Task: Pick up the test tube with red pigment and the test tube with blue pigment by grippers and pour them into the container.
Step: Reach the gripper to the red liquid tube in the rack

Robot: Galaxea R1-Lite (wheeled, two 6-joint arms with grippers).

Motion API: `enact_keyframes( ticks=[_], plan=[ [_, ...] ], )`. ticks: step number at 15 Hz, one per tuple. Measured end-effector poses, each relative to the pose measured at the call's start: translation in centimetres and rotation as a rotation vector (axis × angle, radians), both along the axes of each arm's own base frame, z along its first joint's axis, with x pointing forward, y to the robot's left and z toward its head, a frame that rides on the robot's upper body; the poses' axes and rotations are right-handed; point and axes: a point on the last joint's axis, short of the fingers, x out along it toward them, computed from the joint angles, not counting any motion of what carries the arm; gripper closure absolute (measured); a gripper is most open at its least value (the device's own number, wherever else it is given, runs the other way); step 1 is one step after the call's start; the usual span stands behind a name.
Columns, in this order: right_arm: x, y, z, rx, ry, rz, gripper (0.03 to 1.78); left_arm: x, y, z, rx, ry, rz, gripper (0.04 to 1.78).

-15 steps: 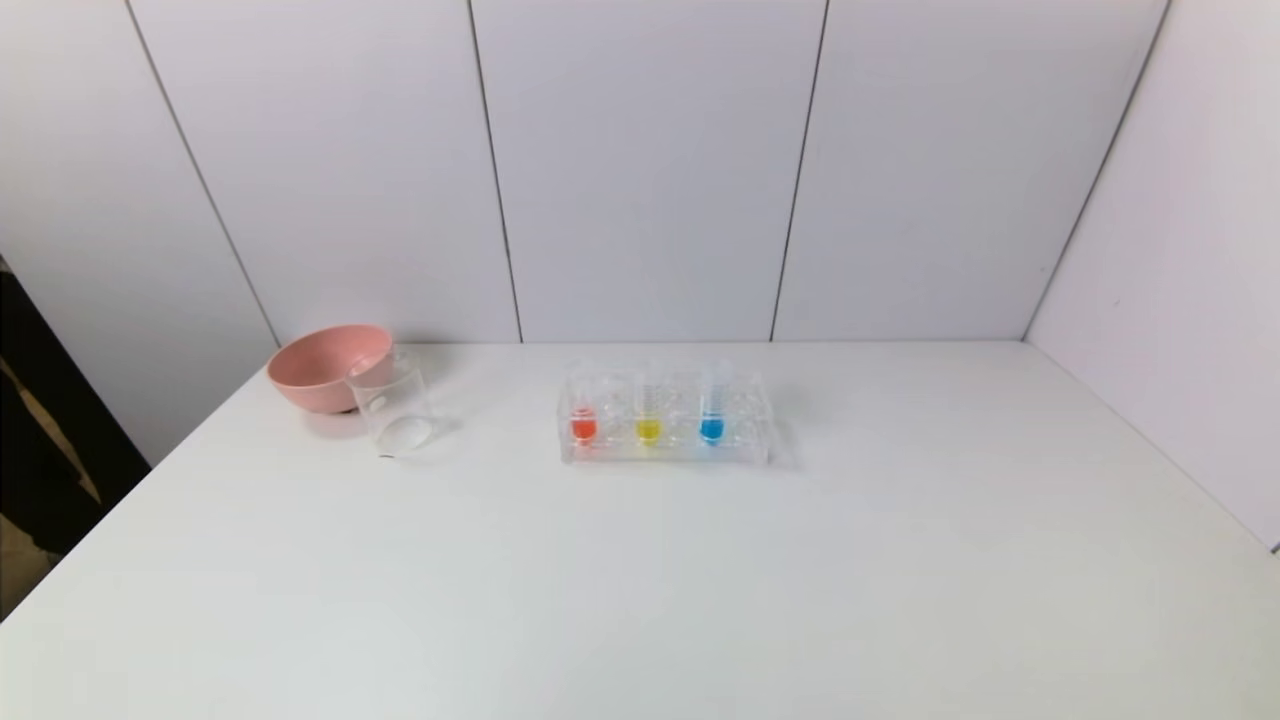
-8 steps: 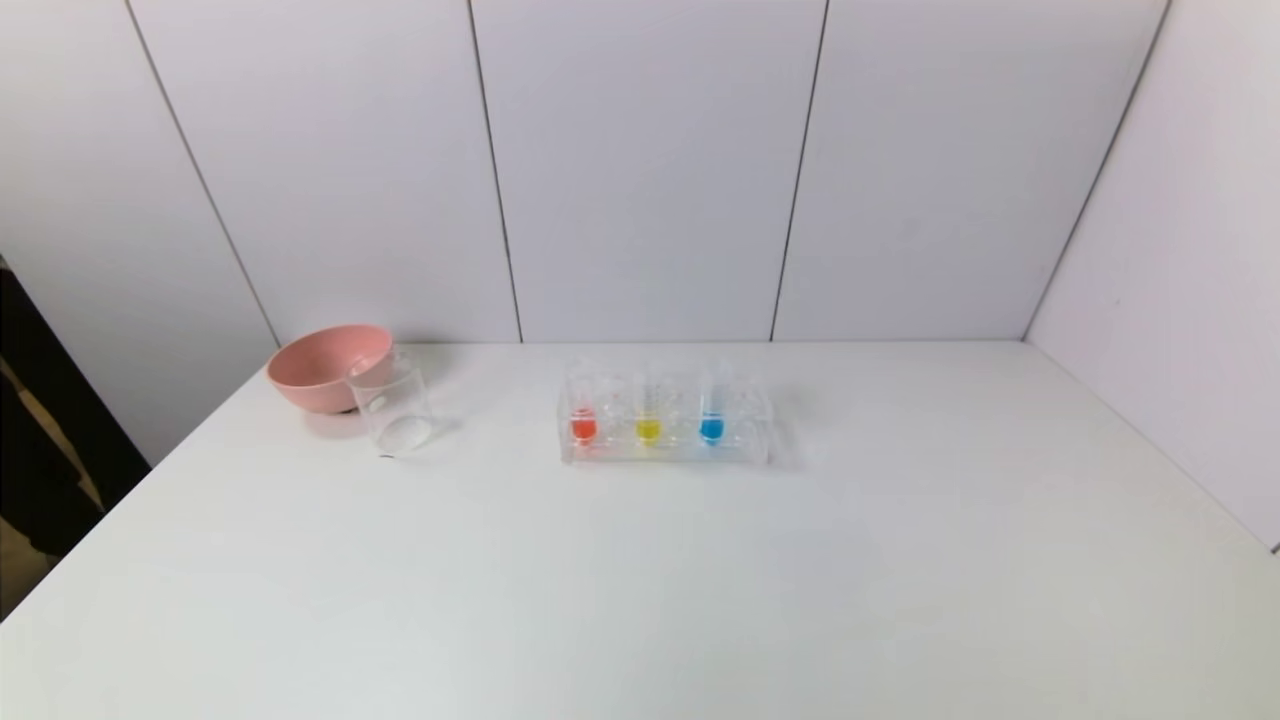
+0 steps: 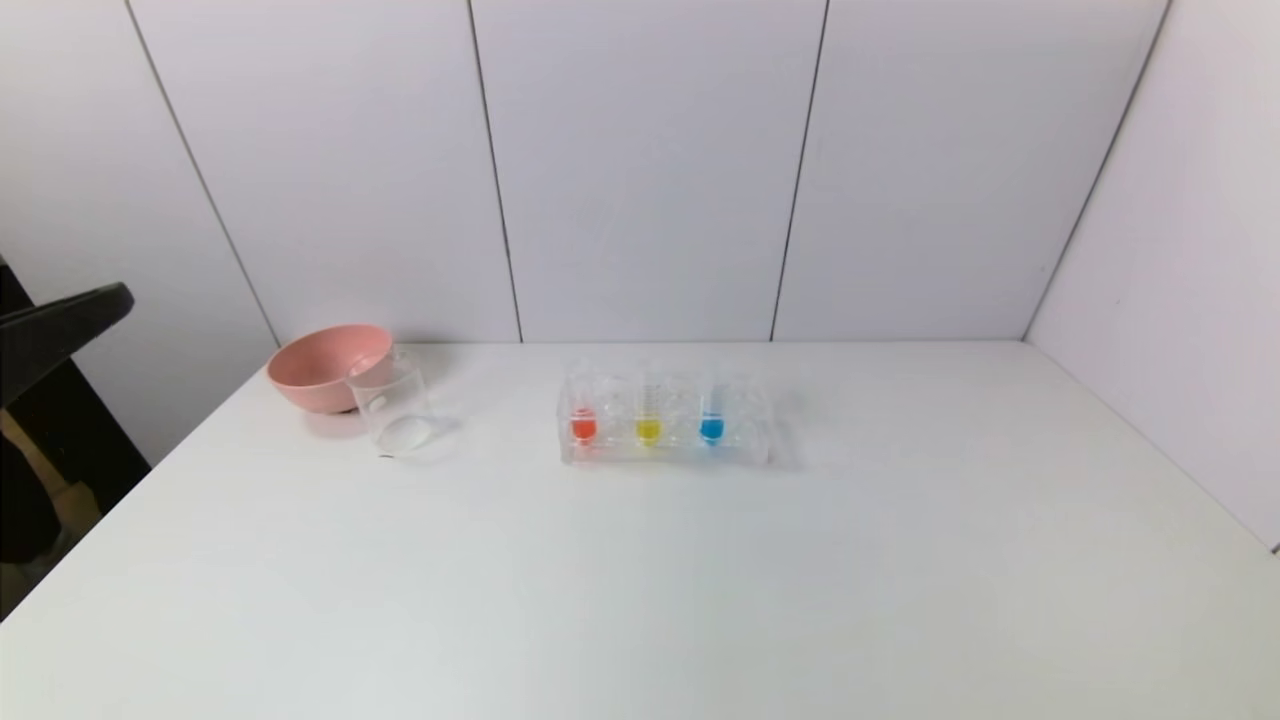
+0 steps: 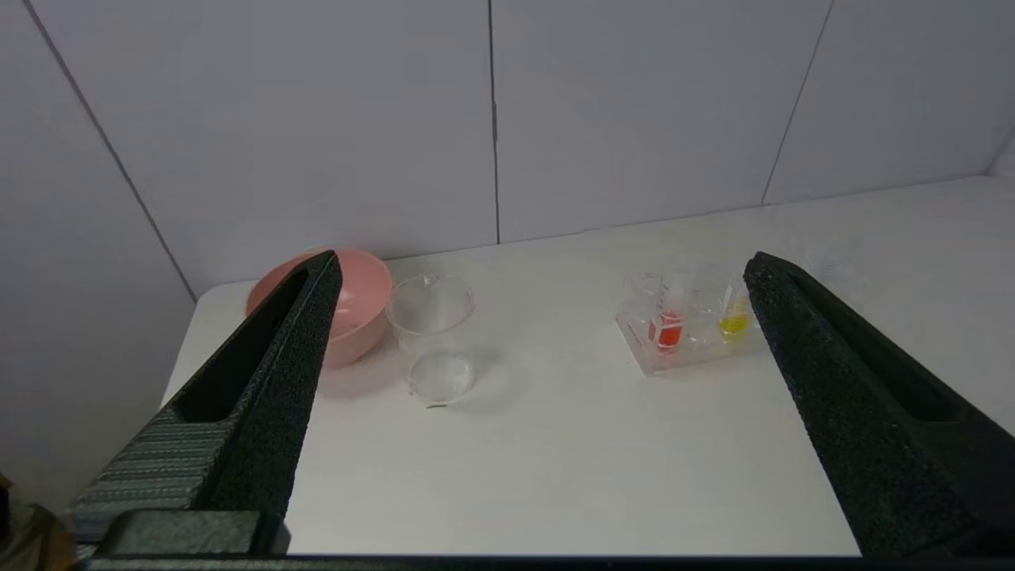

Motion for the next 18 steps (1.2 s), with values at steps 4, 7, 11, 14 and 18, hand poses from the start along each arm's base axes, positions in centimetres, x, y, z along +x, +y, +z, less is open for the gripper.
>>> enact_keyframes(
  ticks=[4,7,11,14,18],
  plan=[
    [0.0,0.0,0.0,0.000,0.000,0.000,0.04,4.8,-0.2,0.6,0.002,0.005,-0.039,0.04],
    [0.0,0.0,0.0,0.000,0.000,0.000,0.04,8.6,-0.9,0.7,0.004,0.005,-0.075,0.04],
    [0.0,0.0,0.0,0.000,0.000,0.000,0.04,12.9,-2.6,-0.1,0.008,-0.019,-0.145,0.04],
    [0.0,0.0,0.0,0.000,0.000,0.000,0.04,15.3,-3.9,-1.3,0.015,-0.014,-0.222,0.04],
    [0.0,0.0,0.0,0.000,0.000,0.000,0.04,18.3,-4.8,-3.2,0.014,0.002,-0.348,0.04]
  ],
)
